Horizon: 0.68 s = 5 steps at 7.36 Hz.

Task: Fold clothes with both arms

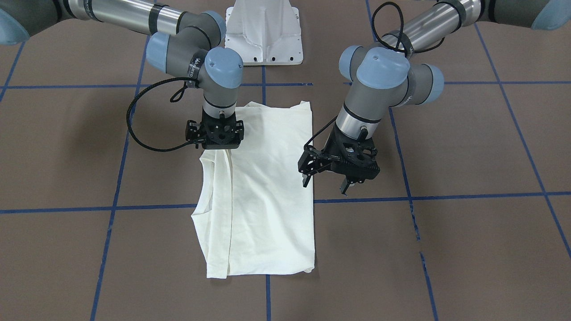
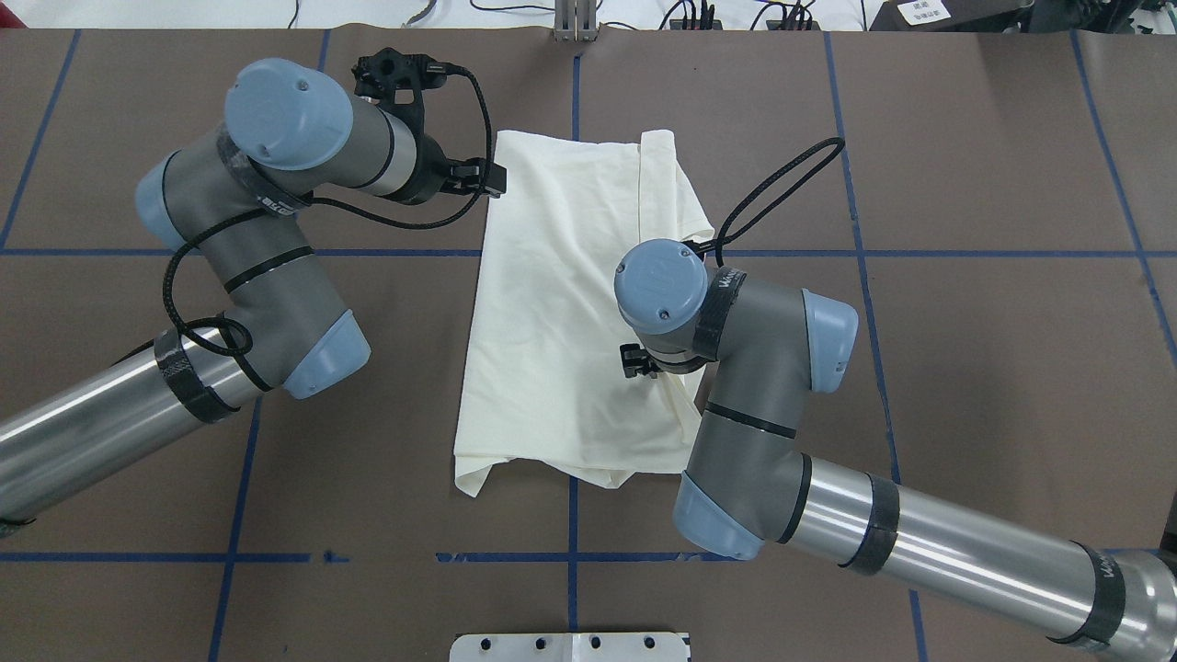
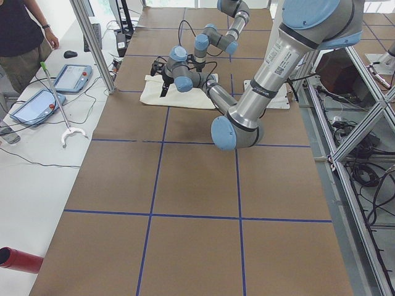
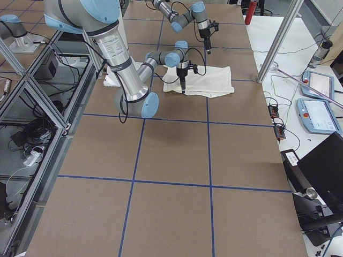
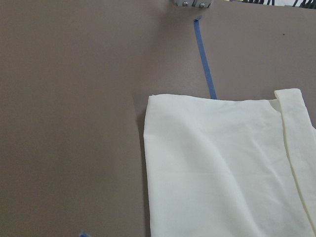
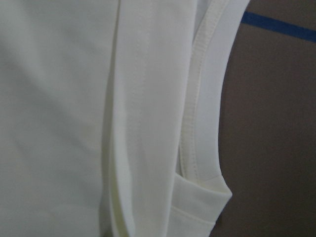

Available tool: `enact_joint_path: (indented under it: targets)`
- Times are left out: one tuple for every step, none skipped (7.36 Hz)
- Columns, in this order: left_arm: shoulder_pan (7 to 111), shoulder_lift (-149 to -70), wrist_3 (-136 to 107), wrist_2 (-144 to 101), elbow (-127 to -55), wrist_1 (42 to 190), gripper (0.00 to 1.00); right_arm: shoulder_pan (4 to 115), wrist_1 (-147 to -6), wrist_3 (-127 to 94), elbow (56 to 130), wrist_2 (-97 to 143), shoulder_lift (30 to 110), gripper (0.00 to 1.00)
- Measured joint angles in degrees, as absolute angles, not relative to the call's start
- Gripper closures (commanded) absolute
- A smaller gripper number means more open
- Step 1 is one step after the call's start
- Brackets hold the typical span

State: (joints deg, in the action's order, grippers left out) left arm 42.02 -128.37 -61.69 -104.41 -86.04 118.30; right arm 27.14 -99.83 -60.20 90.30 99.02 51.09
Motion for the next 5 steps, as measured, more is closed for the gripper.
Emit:
enact_joint_path:
  targets:
    - [42.0, -128.4, -61.7, -104.4, -86.0, 118.3, 0.0, 27.3, -100.2, -60.2, 90.3, 99.1, 51.2, 0.0]
    - [42.0, -128.4, -61.8, -104.4, -86.0, 118.3, 0.0, 27.5, -100.4, -60.2, 90.3, 99.1, 51.3, 0.0]
    - [42.0, -128.5, -61.9, -104.4, -86.0, 118.3, 0.0, 28.0, -100.9, -60.1, 90.4, 99.2, 51.5, 0.0]
    - [42.0, -128.6, -62.1, -104.4, -86.0, 118.3, 0.0, 28.8, -101.5, -60.0, 90.5, 99.5, 51.8, 0.0]
    - [42.0, -128.7, -62.2, -104.4, -86.0, 118.3, 0.0, 29.8, -101.9, -59.9, 90.9, 100.1, 52.4, 0.0]
